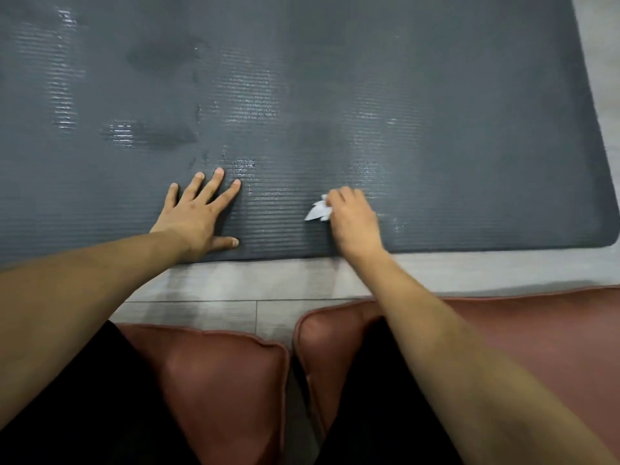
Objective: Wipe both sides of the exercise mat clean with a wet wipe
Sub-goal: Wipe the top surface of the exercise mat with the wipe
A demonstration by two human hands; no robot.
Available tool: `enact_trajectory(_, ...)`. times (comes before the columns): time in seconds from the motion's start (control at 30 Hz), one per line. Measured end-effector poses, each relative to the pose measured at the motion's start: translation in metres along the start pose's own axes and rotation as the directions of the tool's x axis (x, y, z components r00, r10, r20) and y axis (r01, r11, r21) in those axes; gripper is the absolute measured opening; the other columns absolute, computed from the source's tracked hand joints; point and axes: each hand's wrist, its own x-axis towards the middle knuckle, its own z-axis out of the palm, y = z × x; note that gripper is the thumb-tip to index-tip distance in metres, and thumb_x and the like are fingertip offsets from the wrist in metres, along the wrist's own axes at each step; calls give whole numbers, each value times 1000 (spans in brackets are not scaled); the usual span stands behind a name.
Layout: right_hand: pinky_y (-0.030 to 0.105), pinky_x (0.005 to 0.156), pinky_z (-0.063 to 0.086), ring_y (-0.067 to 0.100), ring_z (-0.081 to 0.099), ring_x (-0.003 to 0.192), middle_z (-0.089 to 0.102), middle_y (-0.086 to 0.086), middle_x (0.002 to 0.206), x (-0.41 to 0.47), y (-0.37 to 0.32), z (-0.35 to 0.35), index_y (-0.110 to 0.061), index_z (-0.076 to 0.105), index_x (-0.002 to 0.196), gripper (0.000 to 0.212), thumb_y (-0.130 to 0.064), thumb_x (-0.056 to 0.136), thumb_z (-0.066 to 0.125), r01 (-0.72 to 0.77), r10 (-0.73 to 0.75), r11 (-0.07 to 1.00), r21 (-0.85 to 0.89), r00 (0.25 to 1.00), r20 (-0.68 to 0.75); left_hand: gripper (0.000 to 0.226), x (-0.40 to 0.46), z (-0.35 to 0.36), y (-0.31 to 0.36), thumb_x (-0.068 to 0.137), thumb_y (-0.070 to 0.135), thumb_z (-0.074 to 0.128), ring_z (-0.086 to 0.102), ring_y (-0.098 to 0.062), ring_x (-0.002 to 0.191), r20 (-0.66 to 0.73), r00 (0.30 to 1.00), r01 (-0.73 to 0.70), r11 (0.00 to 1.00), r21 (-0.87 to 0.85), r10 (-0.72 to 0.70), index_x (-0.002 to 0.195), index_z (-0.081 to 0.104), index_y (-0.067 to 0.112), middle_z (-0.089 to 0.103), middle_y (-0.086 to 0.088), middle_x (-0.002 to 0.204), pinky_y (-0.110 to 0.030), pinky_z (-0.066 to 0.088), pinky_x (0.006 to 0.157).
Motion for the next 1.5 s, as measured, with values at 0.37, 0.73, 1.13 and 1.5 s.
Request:
enact_trajectory(0.37, 35, 82, 37, 34, 57, 84, 63, 15, 90, 54, -75, 31, -9, 68, 93, 20, 1, 78, 61, -207, 253, 940, 270, 956, -148, 112, -2, 2, -1, 87, 75, 57, -14, -26, 159, -39, 999, -5, 1000, 12, 6, 160, -20, 38, -26, 5, 169, -56, -1, 127)
enact_trajectory(0.73, 48, 78, 48, 43, 56, 85, 60, 21, 89, 133, 18, 16, -1, 68, 91, 18, -1, 81, 54, -195, 208, 977, 89, 961, -181, 78, -16, 13, -51, 91, 60, 30, 26, -34, 155, -322, 946, -24, 1000, 4, 24, 159, 35, 23, 24, -12, 169, -48, 22, 126)
enact_trajectory(1.13, 42, 72, 46, 33, 55, 80, 59, 12, 85, 179, -103, 49, -8, 66, 85, 19, -16, 88, 48, 315, -285, 938, 142, 938, -199, 68, 23, -14, -96, 92, 43, 32, 40, -39, 145, -411, 895, 148, 984, -96, -174, 151, 46, 13, 44, -14, 157, -55, 33, 117)
enact_trajectory(1.5, 35, 79, 46, 26, 53, 83, 60, 5, 91, 164, -178, 60, -12, 68, 95, 15, -11, 85, 57, 280, -230, 886, 369, 958, -173, 52, 62, -47, -134, 90, 36, 43, 56, -32, 114, -509, 844, 140, 985, -100, -172, 136, 56, 15, 54, -9, 140, -47, 43, 100)
